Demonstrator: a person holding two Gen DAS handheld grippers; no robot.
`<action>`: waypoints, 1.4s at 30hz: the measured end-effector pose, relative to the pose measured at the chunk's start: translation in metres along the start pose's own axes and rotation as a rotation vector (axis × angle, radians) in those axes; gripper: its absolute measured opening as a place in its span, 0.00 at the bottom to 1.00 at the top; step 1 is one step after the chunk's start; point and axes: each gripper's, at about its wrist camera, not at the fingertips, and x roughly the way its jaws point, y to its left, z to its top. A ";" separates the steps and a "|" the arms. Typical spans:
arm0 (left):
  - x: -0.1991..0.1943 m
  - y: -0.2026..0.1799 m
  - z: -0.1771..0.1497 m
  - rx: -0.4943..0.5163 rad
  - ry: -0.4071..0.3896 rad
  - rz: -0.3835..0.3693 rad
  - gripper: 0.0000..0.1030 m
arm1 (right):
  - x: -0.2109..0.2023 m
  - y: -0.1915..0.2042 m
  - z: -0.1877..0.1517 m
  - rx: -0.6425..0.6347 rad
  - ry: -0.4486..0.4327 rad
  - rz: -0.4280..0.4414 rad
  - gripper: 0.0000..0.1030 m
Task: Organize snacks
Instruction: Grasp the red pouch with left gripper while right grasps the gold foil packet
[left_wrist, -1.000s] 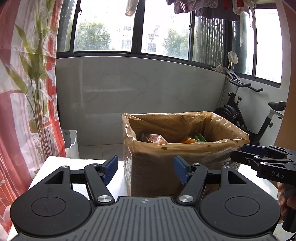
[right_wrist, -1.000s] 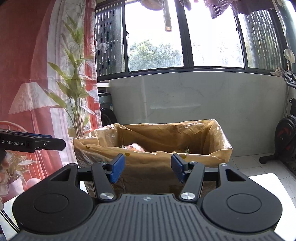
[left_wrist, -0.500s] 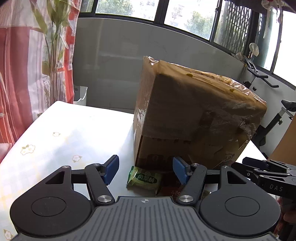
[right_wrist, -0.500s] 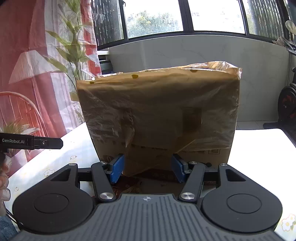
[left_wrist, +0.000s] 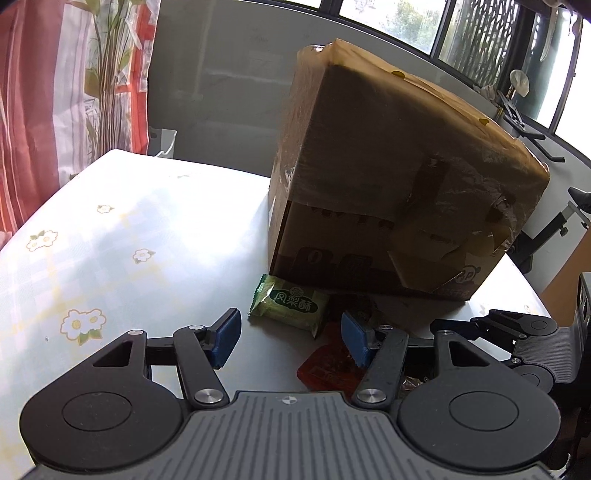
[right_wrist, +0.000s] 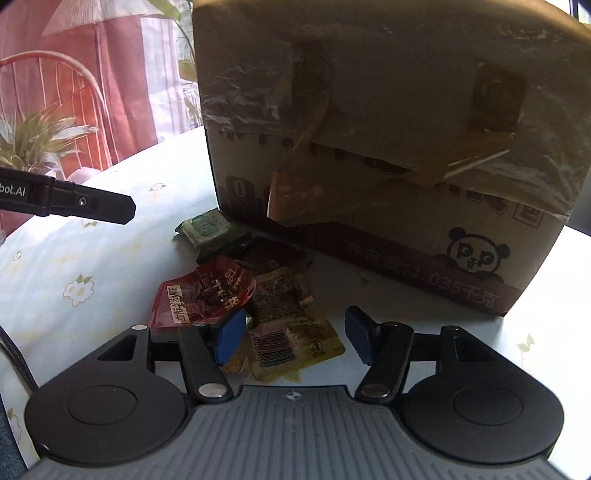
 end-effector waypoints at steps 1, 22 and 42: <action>0.000 -0.001 -0.001 -0.003 0.001 0.000 0.61 | 0.004 0.001 0.001 -0.028 0.006 0.017 0.70; 0.036 -0.033 -0.009 0.206 0.074 -0.051 0.63 | -0.014 -0.028 -0.025 0.081 -0.034 -0.010 0.46; 0.061 -0.048 -0.027 0.227 0.205 -0.143 0.64 | -0.024 -0.048 -0.047 0.166 -0.087 -0.071 0.47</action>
